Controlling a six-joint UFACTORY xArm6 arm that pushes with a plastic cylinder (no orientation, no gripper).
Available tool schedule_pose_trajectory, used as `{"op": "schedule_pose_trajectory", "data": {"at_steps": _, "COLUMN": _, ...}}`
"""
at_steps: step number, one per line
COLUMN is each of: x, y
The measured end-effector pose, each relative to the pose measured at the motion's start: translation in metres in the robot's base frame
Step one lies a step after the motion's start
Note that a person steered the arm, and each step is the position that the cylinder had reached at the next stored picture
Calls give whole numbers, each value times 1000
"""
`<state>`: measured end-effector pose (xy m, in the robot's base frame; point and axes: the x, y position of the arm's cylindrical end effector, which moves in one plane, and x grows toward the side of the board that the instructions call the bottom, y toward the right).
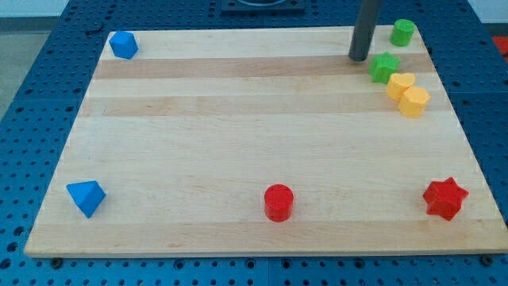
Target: Slide blue cube to the top center
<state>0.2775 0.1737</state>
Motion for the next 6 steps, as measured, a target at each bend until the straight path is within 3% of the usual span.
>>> {"op": "schedule_pose_trajectory", "data": {"at_steps": 4, "x": 27, "y": 28}}
{"op": "schedule_pose_trajectory", "data": {"at_steps": 6, "x": 34, "y": -93}}
